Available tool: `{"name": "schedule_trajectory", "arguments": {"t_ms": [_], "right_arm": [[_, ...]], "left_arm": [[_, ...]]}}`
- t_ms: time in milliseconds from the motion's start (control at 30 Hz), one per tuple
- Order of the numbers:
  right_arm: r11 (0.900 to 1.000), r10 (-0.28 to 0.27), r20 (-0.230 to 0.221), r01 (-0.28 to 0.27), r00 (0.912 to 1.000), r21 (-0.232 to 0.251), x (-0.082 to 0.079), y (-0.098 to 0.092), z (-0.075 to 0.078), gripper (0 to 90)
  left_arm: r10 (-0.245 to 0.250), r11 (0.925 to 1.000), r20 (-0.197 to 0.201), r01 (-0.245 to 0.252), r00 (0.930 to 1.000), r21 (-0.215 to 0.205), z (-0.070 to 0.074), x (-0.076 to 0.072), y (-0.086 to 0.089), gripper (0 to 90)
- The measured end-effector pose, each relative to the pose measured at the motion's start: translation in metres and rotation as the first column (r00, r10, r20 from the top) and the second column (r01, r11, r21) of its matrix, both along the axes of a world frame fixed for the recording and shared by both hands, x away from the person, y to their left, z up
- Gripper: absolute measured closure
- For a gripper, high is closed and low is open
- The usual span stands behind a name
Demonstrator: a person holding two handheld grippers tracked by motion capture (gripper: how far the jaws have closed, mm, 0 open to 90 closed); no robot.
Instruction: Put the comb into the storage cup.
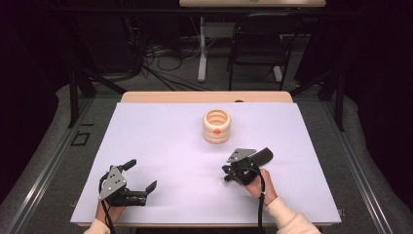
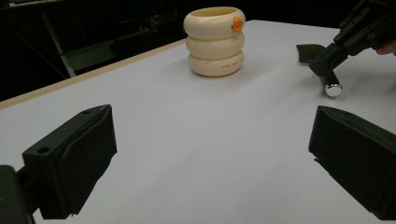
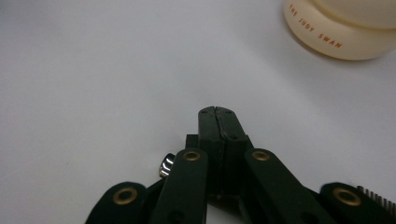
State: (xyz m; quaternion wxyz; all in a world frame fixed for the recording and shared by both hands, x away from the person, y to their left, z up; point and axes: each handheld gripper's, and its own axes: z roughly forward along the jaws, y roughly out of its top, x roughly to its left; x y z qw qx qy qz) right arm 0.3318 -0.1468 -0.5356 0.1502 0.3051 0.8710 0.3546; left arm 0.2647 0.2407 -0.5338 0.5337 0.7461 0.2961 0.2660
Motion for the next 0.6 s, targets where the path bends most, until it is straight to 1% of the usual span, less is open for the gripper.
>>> {"name": "schedule_trajectory", "arguments": {"t_ms": [33, 67, 267, 367, 467, 600], "right_arm": [[1.000, 0.000, 0.000, 0.000, 1.0000, 0.000, 0.0000, 0.0000, 0.0000, 90.0], [1.000, 0.006, -0.016, -0.006, 0.9999, -0.006, -0.0005, 0.0014, -0.0019, 90.0], [1.000, 0.000, -0.031, -0.001, 0.9995, -0.026, -0.0009, 0.0028, -0.0042, 90.0], [0.999, 0.007, -0.049, -0.009, 0.9988, -0.044, -0.0022, 0.0029, -0.0063, 90.0], [0.998, 0.006, -0.051, -0.009, 0.9987, -0.057, -0.0035, 0.0020, -0.0061, 90.0], [0.998, 0.011, -0.054, -0.014, 0.9985, -0.060, -0.0050, 0.0002, -0.0054, 90.0]], "left_arm": [[0.000, 1.0000, 0.000, 0.000, 1.0000, 0.000, 0.0000, 0.0000, 0.0000, 0.8], [0.001, 1.0000, 0.001, -0.001, 1.0000, -0.001, 0.0001, 0.0000, 0.0004, 0.8], [0.005, 1.0000, -0.002, -0.005, 1.0000, 0.001, -0.0003, 0.0009, 0.0008, 0.9], [0.004, 1.0000, -0.001, -0.004, 1.0000, 0.000, -0.0003, 0.0009, 0.0007, 0.9], [0.003, 1.0000, 0.001, -0.003, 1.0000, 0.003, -0.0002, 0.0007, 0.0006, 0.8], [0.002, 1.0000, 0.001, -0.002, 1.0000, 0.009, -0.0001, 0.0007, 0.0005, 0.8]]}}
